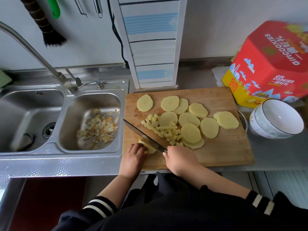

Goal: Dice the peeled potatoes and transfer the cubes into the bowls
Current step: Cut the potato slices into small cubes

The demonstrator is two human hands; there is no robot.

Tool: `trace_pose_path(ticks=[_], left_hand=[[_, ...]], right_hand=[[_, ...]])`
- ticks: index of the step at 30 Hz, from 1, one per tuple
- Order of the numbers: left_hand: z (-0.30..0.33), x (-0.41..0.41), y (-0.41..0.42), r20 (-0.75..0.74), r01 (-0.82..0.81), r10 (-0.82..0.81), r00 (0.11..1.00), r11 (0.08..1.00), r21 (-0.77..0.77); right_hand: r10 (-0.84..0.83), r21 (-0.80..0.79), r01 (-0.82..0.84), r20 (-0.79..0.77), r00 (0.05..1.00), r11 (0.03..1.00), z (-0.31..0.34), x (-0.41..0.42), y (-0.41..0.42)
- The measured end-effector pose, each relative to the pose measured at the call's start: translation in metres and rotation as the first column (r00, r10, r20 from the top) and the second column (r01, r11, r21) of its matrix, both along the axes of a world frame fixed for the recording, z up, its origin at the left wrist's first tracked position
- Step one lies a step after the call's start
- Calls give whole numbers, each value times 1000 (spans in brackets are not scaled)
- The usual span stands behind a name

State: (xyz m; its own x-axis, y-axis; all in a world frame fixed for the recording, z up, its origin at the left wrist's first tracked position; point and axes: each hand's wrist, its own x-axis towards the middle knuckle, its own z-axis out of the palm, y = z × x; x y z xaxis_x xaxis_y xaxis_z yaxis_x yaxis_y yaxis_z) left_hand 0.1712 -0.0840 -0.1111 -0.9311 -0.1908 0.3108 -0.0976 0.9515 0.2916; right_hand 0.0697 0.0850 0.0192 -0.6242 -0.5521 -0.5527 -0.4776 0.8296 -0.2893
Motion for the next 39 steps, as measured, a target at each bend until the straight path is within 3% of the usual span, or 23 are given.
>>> trace_pose_path(ticks=[6, 17, 22, 26, 39], left_hand=[[-2, -3, 2, 1, -14, 14, 1000, 1000, -2], [-5, -1, 1, 9, -9, 9, 1000, 1000, 21], [-3, 4, 1, 13, 8, -9, 1000, 997, 79], [1, 11, -3, 76, 50, -60, 995, 990, 129], [1, 7, -4, 118, 9, -27, 993, 989, 149]], right_hand=[[76, 23, -77, 26, 997, 997, -1, 3, -1], [33, 121, -41, 65, 997, 992, -12, -6, -14], [-52, 44, 48, 106, 993, 998, -15, -11, -13], [1, -19, 0, 61, 998, 1000, -15, -5, -12], [66, 55, -71, 93, 993, 996, -8, -2, -7]])
